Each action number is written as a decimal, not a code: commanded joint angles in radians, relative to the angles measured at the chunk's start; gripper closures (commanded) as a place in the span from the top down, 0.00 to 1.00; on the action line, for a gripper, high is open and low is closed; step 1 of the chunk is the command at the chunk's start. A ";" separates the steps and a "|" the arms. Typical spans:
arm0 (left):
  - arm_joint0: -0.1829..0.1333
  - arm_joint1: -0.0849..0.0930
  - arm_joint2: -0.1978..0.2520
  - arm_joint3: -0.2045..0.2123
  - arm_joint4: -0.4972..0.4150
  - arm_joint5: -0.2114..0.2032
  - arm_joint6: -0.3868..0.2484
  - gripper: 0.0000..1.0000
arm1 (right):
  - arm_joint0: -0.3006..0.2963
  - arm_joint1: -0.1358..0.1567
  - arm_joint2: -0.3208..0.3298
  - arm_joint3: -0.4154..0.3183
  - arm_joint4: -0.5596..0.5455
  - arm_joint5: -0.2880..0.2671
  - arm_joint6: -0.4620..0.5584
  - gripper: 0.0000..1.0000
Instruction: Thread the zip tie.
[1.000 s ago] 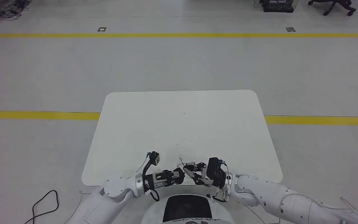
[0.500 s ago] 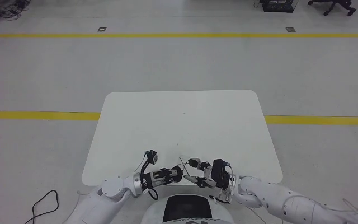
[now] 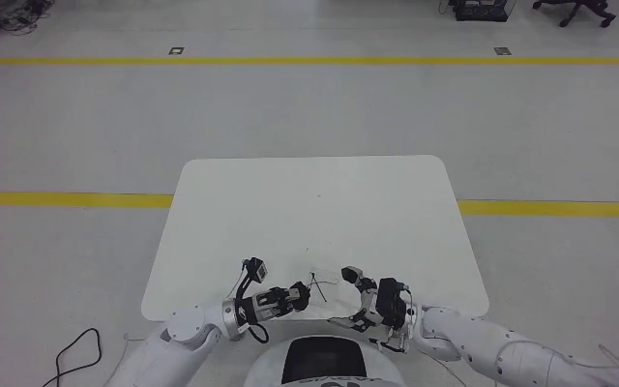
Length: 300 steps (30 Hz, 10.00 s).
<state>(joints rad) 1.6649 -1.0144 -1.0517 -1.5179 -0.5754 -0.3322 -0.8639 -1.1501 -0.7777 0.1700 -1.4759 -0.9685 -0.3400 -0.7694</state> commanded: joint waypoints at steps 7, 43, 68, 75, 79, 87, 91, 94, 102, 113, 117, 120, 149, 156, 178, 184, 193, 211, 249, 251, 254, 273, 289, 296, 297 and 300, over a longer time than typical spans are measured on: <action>0.043 0.018 -0.077 -0.024 -0.111 -0.008 -0.062 0.00 | 0.010 0.044 0.000 -0.079 0.126 0.000 0.052 1.00; 0.071 -0.004 -0.164 0.032 -0.181 -0.006 -0.173 0.00 | 0.016 -0.034 0.548 -0.029 1.585 0.000 1.854 1.00; 0.042 -0.016 -0.105 0.036 -0.216 -0.008 -0.174 0.00 | 0.007 -0.088 0.551 0.111 1.804 0.000 2.028 1.00; 0.011 -0.031 -0.056 0.048 -0.236 -0.008 -0.191 0.00 | 0.032 -0.175 0.534 0.288 1.887 0.000 2.153 1.00; -0.004 -0.041 -0.033 0.058 -0.253 -0.008 -0.183 0.00 | 0.042 -0.226 0.526 0.354 1.885 0.000 2.159 1.00; -0.014 -0.047 -0.049 0.058 -0.229 -0.008 -0.136 0.00 | 0.046 -0.246 0.531 0.368 1.876 0.000 2.159 1.00; -0.014 -0.047 -0.049 0.058 -0.229 -0.008 -0.136 0.00 | 0.046 -0.246 0.531 0.368 1.876 0.000 2.159 1.00; -0.017 -0.051 -0.032 0.047 -0.242 -0.006 -0.120 0.00 | 0.035 -0.249 0.543 0.352 1.882 0.000 2.112 1.00; -0.057 -0.116 0.013 0.080 -0.365 -0.008 -0.117 0.00 | -0.007 -0.294 0.591 0.388 1.967 0.000 2.142 1.00; -0.073 -0.181 0.000 0.122 -0.353 -0.008 -0.162 0.00 | -0.008 -0.326 0.598 0.427 1.988 0.000 2.159 1.00; -0.072 -0.185 0.009 0.108 -0.376 -0.008 -0.149 0.00 | -0.025 -0.328 0.614 0.397 2.007 0.000 2.135 1.00; -0.068 -0.192 0.008 0.106 -0.423 -0.008 -0.159 0.00 | -0.044 -0.332 0.629 0.387 2.055 0.004 2.159 1.00; -0.111 -0.269 0.024 0.217 -0.486 -0.008 -0.241 0.00 | -0.008 -0.368 0.577 0.436 2.077 0.000 2.159 0.18; -0.114 -0.273 0.024 0.226 -0.480 -0.008 -0.245 0.00 | -0.006 -0.372 0.575 0.438 2.072 0.000 2.159 0.14; -0.121 -0.277 0.028 0.237 -0.483 -0.008 -0.258 0.00 | 0.009 -0.377 0.552 0.464 2.084 0.011 2.159 0.00; -0.119 -0.278 0.024 0.236 -0.483 -0.008 -0.263 0.00 | 0.014 -0.377 0.544 0.473 2.085 0.020 2.159 0.00; -0.114 -0.280 0.024 0.235 -0.497 -0.006 -0.284 0.00 | 0.020 -0.376 0.535 0.491 2.088 0.034 2.159 0.00; -0.114 -0.280 0.024 0.235 -0.497 -0.006 -0.284 0.00 | 0.028 -0.375 0.519 0.519 2.080 0.039 2.159 0.00; -0.114 -0.280 0.024 0.235 -0.497 -0.006 -0.284 0.00 | 0.039 -0.391 0.515 0.573 2.046 0.047 2.159 0.00; -0.114 -0.280 0.024 0.235 -0.497 -0.006 -0.284 0.00 | 0.039 -0.392 0.516 0.576 2.046 0.048 2.159 0.00; -0.114 -0.280 0.024 0.235 -0.497 -0.006 -0.284 0.00 | 0.040 -0.394 0.516 0.580 2.044 0.050 2.159 0.00; -0.114 -0.280 0.024 0.235 -0.497 -0.006 -0.284 0.00 | 0.051 -0.407 0.512 0.607 2.032 0.064 2.159 0.00; -0.114 -0.280 0.024 0.235 -0.497 -0.006 -0.284 0.00 | 0.059 -0.417 0.508 0.630 2.020 0.072 2.159 0.00; -0.114 -0.280 0.024 0.235 -0.497 -0.006 -0.284 0.00 | 0.060 -0.421 0.508 0.637 2.014 0.073 2.159 0.00; -0.114 -0.280 0.024 0.235 -0.497 -0.006 -0.284 0.00 | 0.061 -0.421 0.508 0.638 2.013 0.074 2.159 0.00; -0.114 -0.280 0.024 0.235 -0.497 -0.006 -0.284 0.00 | 0.061 -0.422 0.508 0.641 2.010 0.075 2.159 0.00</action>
<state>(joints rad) 1.5510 -1.2942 -1.0275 -1.2828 -1.0722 -0.3381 -1.1475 -1.0891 -1.1999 0.6776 -0.8360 1.0424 -0.2653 1.3900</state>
